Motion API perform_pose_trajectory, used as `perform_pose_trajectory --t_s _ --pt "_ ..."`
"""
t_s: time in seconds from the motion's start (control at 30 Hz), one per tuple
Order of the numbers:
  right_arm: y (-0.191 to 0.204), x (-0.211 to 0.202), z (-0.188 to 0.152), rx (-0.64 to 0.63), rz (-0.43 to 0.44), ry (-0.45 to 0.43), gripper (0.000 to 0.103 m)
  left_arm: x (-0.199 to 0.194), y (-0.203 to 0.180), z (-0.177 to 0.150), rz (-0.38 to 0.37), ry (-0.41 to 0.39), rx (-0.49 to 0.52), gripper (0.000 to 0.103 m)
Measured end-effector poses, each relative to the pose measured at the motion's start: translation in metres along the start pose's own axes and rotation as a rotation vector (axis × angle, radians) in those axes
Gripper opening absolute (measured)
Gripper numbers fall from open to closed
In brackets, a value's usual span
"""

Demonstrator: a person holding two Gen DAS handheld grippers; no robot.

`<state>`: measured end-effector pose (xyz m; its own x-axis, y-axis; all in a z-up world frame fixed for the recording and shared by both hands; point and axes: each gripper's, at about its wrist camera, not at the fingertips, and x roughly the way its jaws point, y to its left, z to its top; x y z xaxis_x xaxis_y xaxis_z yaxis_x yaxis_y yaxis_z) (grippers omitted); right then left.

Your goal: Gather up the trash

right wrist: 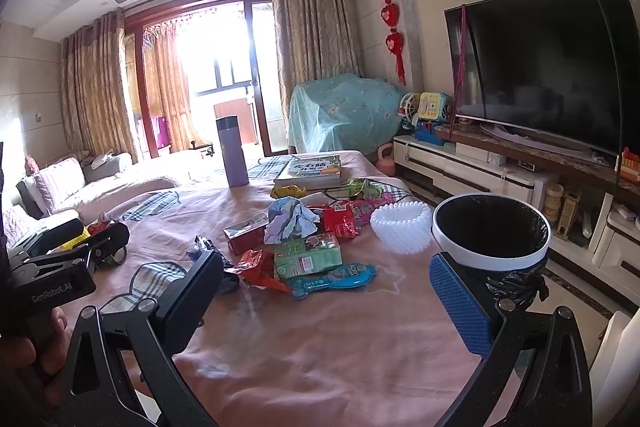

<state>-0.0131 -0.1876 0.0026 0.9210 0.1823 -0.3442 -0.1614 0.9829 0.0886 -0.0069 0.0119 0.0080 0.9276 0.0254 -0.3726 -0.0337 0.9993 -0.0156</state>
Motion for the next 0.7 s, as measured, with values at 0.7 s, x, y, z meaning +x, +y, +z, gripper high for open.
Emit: perform_pose_trajectory --t_s 0.7 --pt "0.0042 0.0009 -0.0025 -0.004 0.01 0.001 0.103 0.0015 0.0055 -0.0037 -0.001 0.004 -0.004 0.103"
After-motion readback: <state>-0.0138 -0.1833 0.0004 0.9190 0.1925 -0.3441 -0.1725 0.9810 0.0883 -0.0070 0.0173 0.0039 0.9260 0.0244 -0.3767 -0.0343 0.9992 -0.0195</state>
